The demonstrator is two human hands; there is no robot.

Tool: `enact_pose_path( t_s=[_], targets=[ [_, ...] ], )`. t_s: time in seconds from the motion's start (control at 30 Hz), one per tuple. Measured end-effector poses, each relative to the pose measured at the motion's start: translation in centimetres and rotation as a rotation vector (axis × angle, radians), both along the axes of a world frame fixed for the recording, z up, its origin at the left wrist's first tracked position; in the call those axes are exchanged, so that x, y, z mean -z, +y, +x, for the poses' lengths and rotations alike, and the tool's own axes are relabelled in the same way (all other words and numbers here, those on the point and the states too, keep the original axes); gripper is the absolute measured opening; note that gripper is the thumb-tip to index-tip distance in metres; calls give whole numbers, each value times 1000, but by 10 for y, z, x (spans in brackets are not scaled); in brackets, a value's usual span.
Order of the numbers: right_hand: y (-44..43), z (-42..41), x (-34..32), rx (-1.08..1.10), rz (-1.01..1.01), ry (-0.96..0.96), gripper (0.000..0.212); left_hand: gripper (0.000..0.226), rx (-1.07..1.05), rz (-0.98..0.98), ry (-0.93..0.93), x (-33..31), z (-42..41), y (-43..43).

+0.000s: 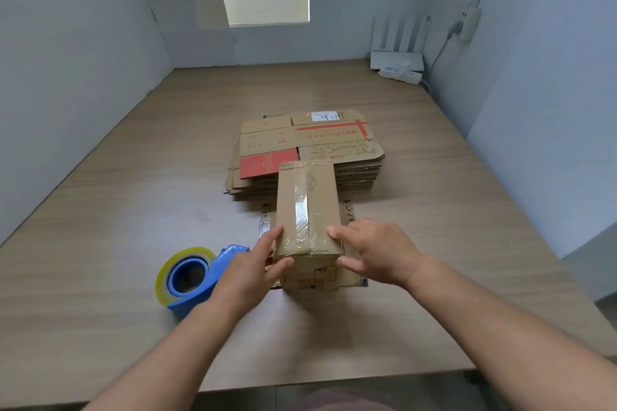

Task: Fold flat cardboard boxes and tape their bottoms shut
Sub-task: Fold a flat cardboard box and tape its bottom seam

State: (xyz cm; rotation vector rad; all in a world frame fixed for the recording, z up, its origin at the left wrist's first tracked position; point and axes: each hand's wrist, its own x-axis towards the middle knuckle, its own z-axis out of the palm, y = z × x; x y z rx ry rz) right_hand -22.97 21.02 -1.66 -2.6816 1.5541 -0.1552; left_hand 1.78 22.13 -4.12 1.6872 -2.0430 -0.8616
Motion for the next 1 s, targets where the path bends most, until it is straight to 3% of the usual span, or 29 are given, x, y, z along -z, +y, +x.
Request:
enact_pose_path(
  t_s=[0.13,0.4,0.67,0.73,0.87,1.0],
  targets=[
    [7,-2,6,38,5,-55,52,55,54,23,205,8,11,14],
    [1,-2,4,31,73,-82,54,47,211,-131,-202,-13,25,-17],
    [-1,1,11,58,63,-125,52,30,151,-125,-208,-15,9,-24],
    [1,2,14,128,113,-216,53,30,113,-108,-170,-13,7,-21],
    [12,27,21,404,255,-571,70,36,34,-48,39,-10,-9,-4],
    [5,19,17,621,133,-568,73,51,144,43,108,-12,-38,7]
  ],
)
